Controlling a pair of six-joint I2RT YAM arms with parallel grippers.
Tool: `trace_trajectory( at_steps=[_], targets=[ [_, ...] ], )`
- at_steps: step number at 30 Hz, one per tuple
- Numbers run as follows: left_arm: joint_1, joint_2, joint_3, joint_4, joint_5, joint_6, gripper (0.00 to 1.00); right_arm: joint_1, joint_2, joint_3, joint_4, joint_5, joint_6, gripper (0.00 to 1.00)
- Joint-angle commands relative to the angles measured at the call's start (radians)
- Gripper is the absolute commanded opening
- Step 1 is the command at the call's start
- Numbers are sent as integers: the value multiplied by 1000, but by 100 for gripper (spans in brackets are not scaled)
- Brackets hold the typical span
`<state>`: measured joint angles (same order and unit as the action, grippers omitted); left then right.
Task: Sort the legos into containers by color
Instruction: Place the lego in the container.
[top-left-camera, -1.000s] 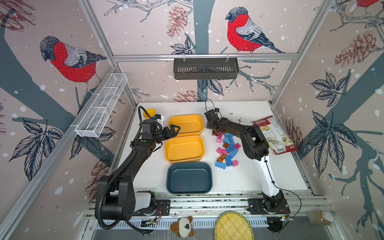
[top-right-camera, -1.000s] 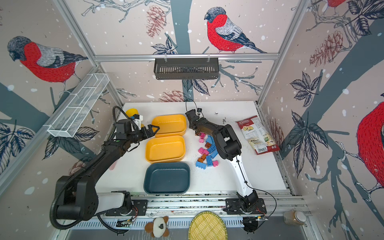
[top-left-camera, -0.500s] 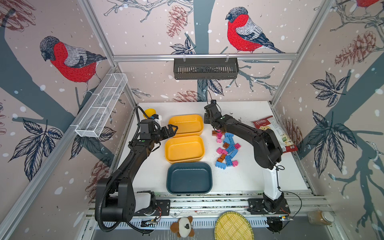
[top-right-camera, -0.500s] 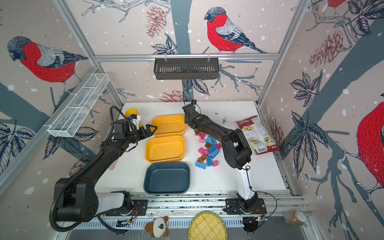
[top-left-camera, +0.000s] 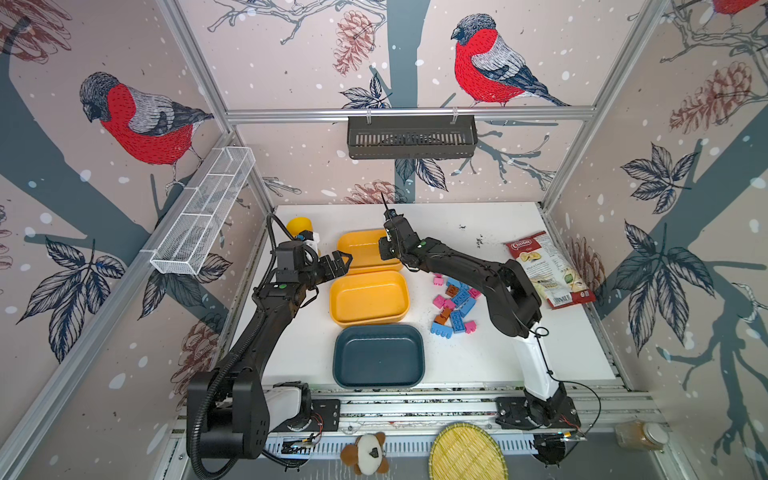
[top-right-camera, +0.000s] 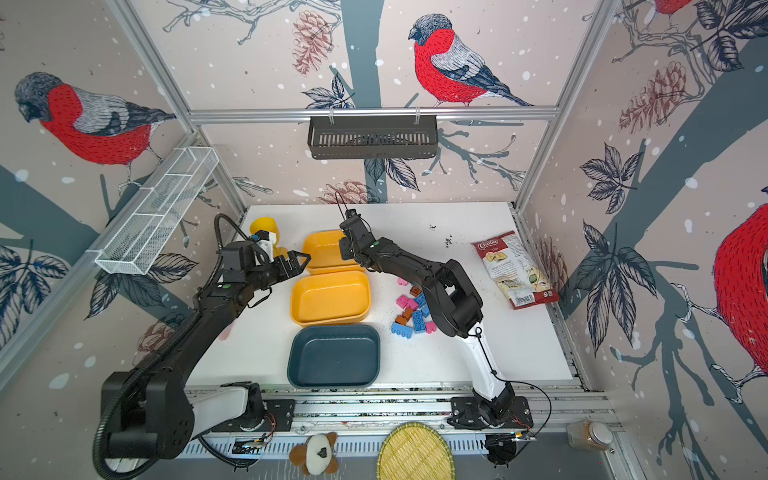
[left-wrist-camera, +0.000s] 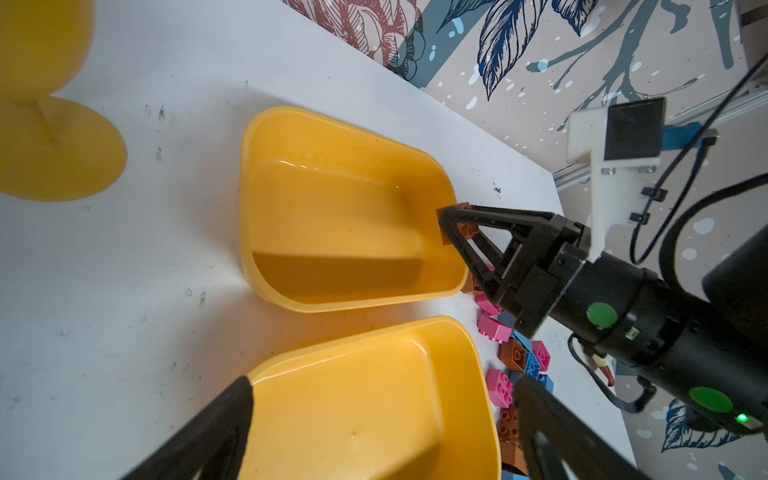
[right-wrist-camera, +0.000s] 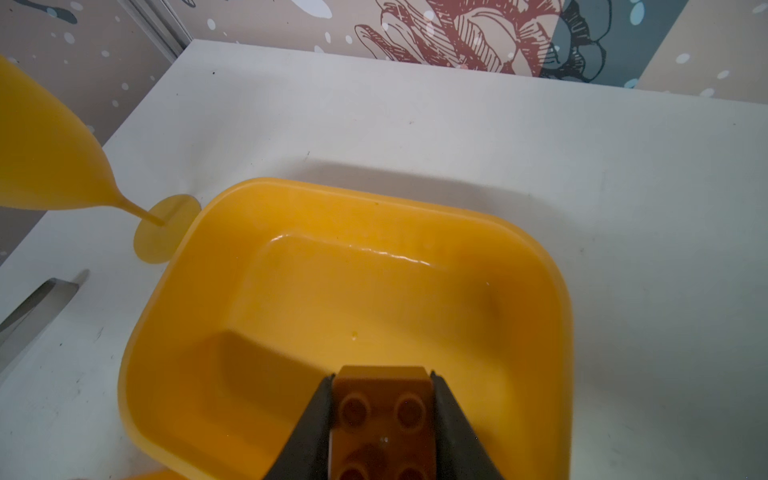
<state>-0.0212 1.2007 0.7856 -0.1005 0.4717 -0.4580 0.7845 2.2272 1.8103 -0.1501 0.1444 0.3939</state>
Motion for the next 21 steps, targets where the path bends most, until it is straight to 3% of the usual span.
trace_trajectory(
  at_steps=[1,2,3,6,13,21],
  targets=[
    [4,-13,-5,-16,-4,19,97,-2,50,73,-3,12,-21,48],
    [5,-13,-3,-19,-3,22,97,-4,65,97,-16,12,-27,61],
    [6,-15,-4,-21,-3,21,97,-6,74,113,-26,8,-32,68],
    [8,-14,-6,-21,3,24,97,-26,60,111,-48,-7,-33,82],
    [9,16,-9,11,46,8,97,-78,-125,-87,-90,18,-21,85],
    [9,51,-7,61,88,-20,97,-131,-309,-325,-180,67,91,84]
  ],
)
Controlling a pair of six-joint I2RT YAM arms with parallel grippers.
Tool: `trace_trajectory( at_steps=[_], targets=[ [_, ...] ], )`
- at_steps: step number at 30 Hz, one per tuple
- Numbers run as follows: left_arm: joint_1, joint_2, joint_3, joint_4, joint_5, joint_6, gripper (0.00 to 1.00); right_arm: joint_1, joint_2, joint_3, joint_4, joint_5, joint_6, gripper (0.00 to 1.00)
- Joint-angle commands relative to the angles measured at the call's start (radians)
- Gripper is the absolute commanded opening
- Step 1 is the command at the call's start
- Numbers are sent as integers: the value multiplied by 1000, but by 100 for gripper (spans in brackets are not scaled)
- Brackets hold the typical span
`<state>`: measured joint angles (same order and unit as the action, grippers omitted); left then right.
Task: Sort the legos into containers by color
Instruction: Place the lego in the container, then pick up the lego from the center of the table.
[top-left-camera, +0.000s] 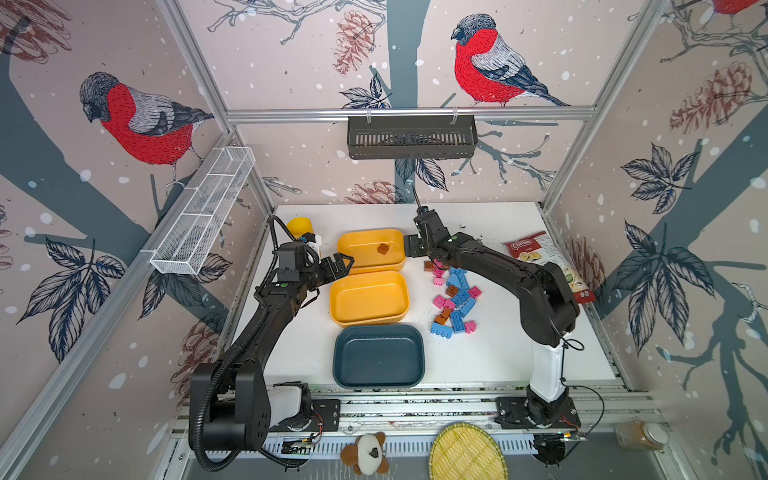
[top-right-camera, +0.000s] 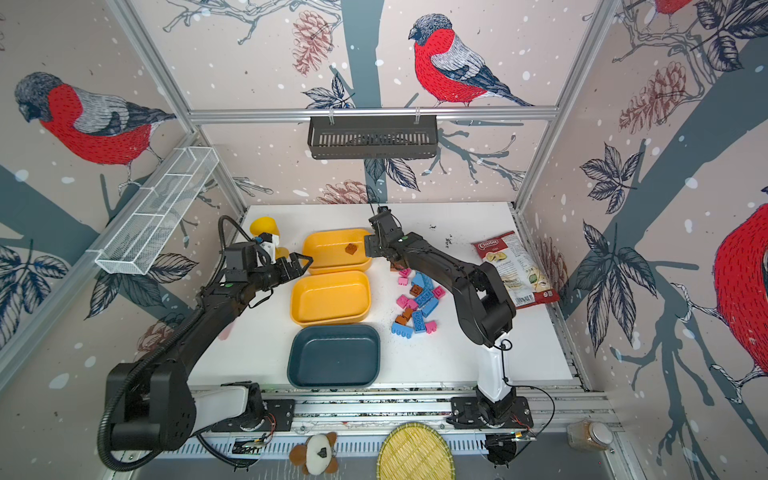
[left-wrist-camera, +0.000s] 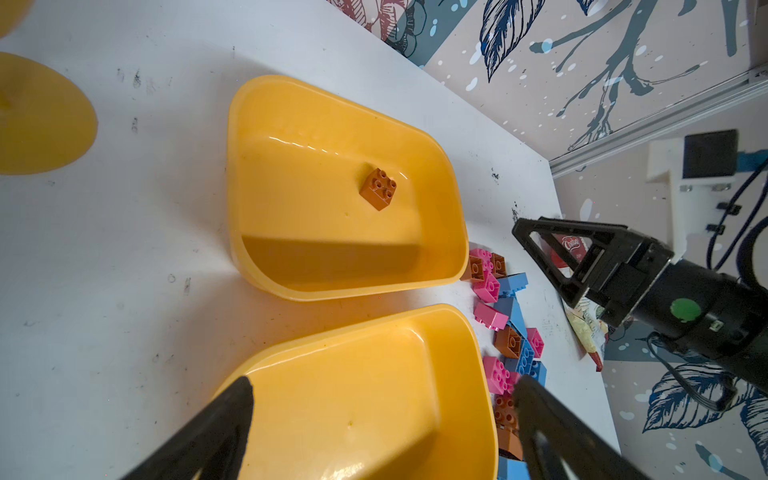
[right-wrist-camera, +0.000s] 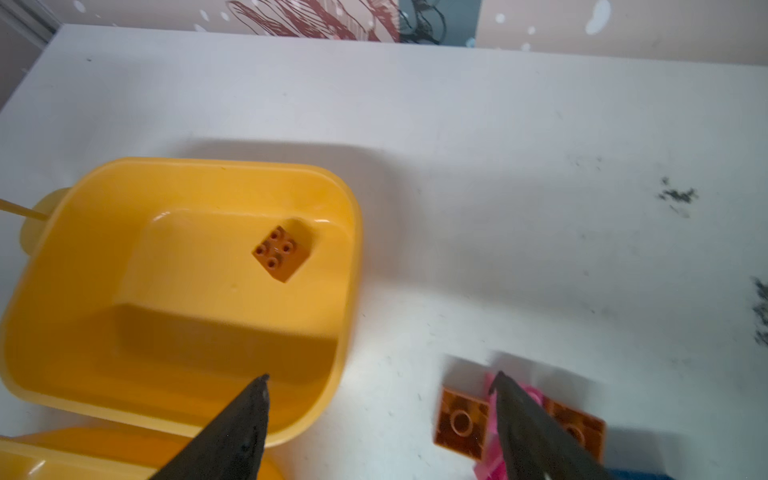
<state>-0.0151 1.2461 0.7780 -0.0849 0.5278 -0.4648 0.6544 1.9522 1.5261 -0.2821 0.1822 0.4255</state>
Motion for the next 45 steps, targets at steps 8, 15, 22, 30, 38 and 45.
trace_trajectory(
  at_steps=[8,15,22,30,38,45],
  targets=[
    [2,11,-17,59,40,-13,97,13,-80,-189,-43,18,147,80],
    [3,4,-28,58,36,-8,97,15,-13,-172,-30,45,150,75],
    [3,1,-31,56,27,-2,97,12,54,-114,-24,70,133,70],
    [2,9,-29,62,32,-2,97,6,115,-69,-41,91,132,67],
    [3,9,-29,65,32,-4,97,14,145,-45,-42,85,131,63],
    [3,11,-32,68,35,-3,97,23,169,-31,-43,83,131,62]
  ],
)
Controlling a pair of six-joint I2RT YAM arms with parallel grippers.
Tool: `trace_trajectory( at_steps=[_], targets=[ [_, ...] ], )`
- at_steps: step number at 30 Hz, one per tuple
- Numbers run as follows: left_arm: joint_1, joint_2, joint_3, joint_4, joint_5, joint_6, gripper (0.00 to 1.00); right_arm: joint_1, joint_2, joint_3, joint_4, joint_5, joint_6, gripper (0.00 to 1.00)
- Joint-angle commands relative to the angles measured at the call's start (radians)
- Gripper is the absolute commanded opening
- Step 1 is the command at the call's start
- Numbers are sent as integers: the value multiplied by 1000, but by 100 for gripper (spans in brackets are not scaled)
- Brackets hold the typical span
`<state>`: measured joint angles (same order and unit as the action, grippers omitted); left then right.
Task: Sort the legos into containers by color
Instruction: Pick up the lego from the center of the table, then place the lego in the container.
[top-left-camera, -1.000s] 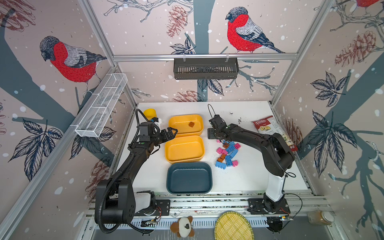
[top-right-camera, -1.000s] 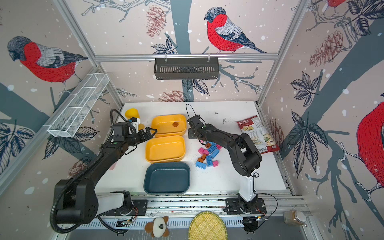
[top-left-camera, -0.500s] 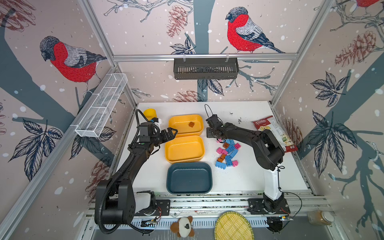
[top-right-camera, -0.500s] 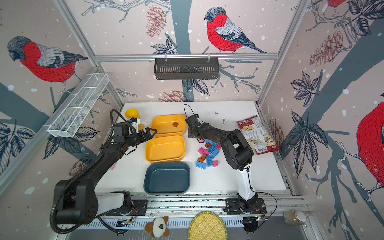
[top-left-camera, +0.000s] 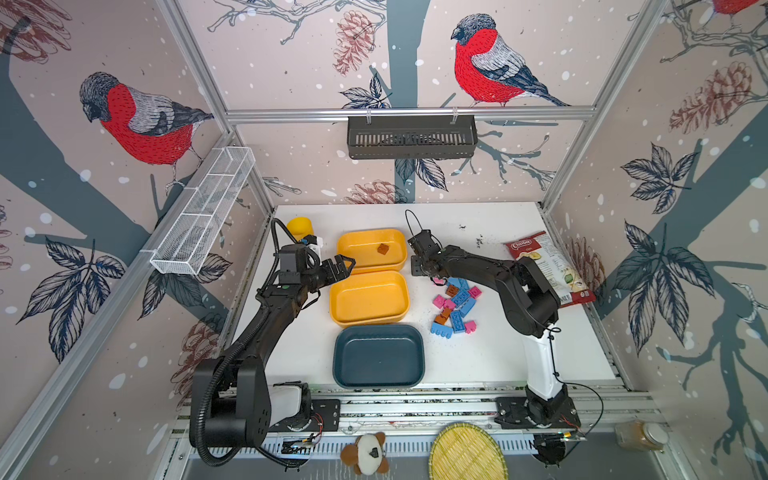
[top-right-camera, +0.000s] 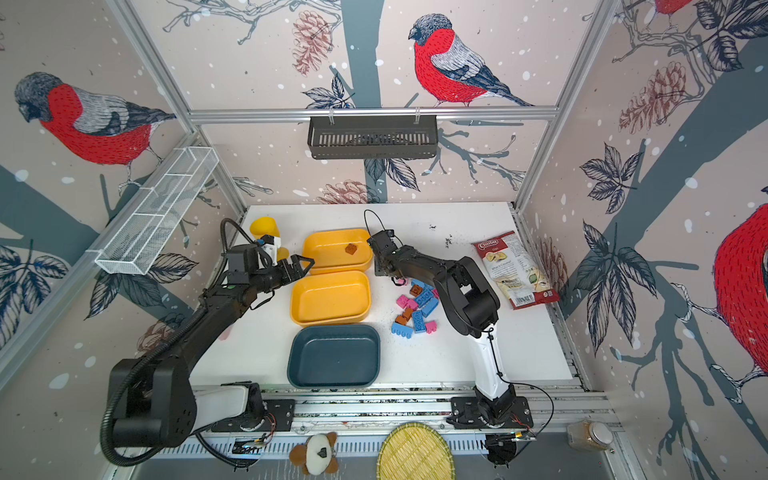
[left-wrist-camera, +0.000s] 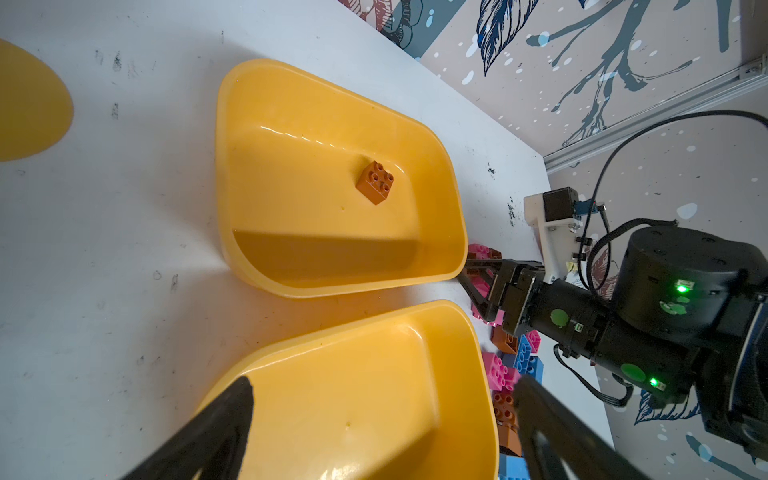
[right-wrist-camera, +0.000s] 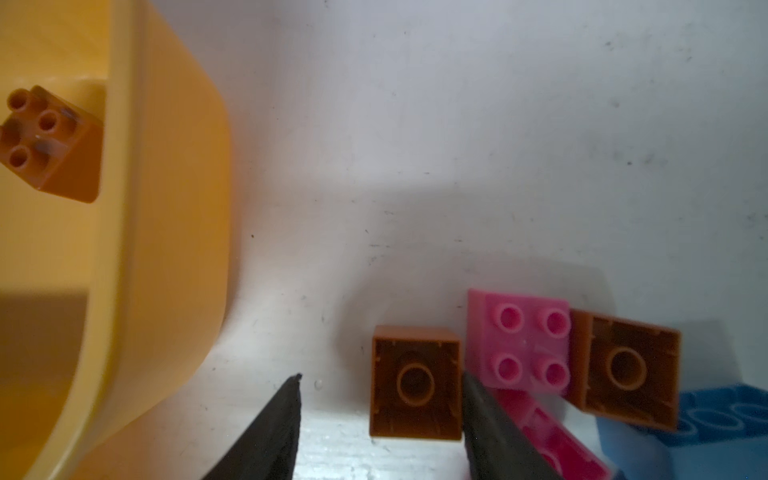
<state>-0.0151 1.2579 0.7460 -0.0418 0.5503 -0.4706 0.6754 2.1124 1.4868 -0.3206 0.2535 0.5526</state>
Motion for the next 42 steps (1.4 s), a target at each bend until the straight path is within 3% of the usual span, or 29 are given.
trace_trajectory(
  at_steps=[1,11,19,28,42],
  targets=[
    [3,-1,-1,26,11,2,97,3,13,10,-5,12,4,62],
    [3,2,-1,25,10,7,97,-8,58,45,-15,50,4,53],
    [2,5,10,14,8,10,97,-14,32,57,-10,64,-6,29],
    [3,2,17,11,-7,7,97,20,-104,121,37,-23,-119,27],
    [11,-41,36,-50,-69,23,97,124,160,441,94,-198,-198,27]
  ],
)
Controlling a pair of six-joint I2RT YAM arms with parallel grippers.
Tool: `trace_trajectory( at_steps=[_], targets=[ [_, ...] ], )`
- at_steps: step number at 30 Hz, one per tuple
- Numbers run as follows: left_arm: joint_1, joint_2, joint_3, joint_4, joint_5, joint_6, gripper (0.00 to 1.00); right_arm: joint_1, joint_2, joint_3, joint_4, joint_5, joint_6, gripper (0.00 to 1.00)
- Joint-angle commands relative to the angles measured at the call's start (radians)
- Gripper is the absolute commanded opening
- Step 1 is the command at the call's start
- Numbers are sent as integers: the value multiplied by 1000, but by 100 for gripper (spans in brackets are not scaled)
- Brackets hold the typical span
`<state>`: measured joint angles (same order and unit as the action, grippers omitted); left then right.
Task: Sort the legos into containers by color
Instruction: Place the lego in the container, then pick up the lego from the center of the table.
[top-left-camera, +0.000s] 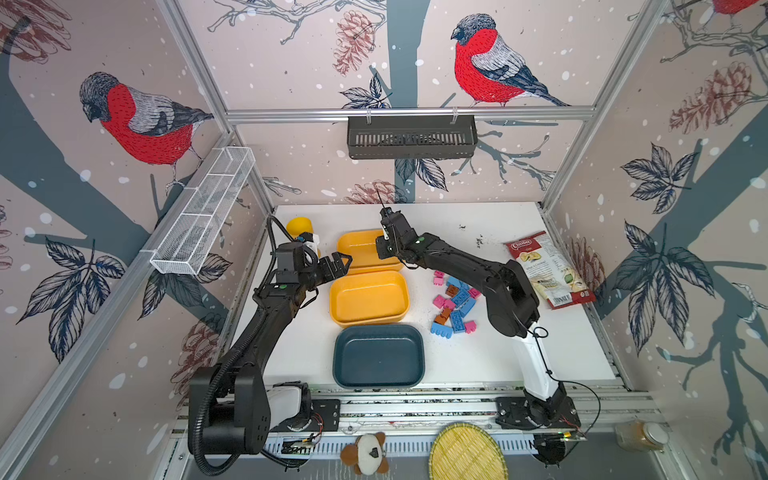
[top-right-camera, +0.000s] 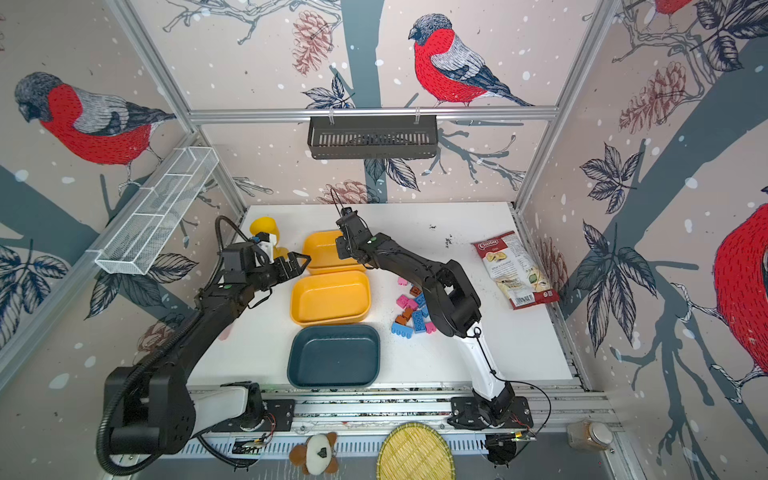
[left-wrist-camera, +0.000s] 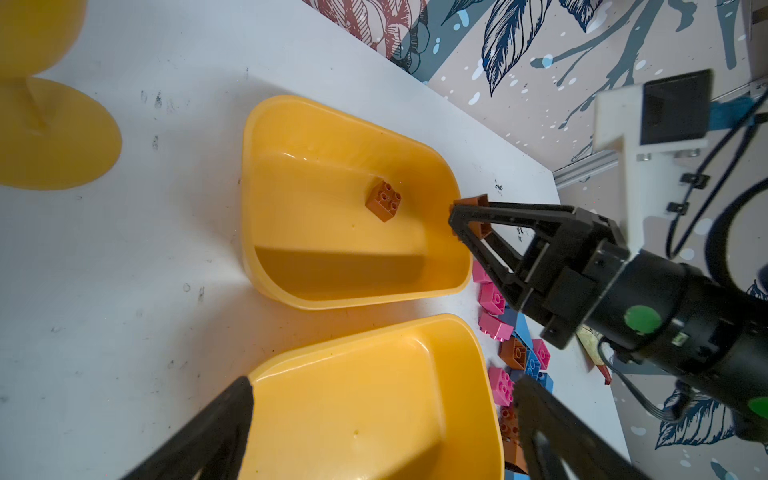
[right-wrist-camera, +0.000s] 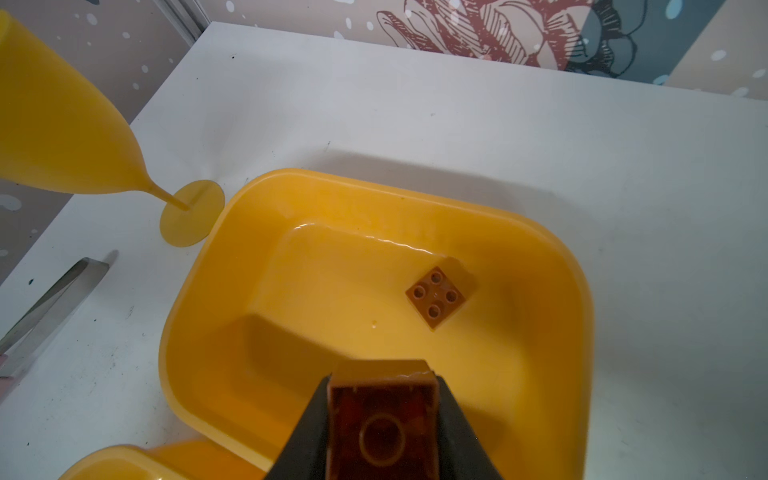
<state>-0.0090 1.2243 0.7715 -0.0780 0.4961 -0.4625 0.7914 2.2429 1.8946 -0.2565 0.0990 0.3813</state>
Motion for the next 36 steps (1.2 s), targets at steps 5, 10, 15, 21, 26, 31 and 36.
trace_trajectory(
  at_steps=[5,10,15,21,26,31,36],
  targets=[
    [4,-7,0,-4,-11,9,97,6,97,91,63,-66,-41,32],
    [5,1,-13,13,0,2,97,-4,132,119,86,-117,-38,57],
    [7,7,-12,11,3,6,97,-32,60,56,47,-109,-41,72],
    [6,27,-13,32,27,-2,97,-66,-128,-161,-4,-32,-12,75],
    [7,35,-6,39,43,-9,97,-90,-275,-341,-71,40,46,79],
    [7,37,-11,47,49,-15,97,-100,-381,-491,-139,96,131,87],
    [5,37,-27,61,56,-21,97,-107,-459,-642,-131,122,258,92]
  ],
)
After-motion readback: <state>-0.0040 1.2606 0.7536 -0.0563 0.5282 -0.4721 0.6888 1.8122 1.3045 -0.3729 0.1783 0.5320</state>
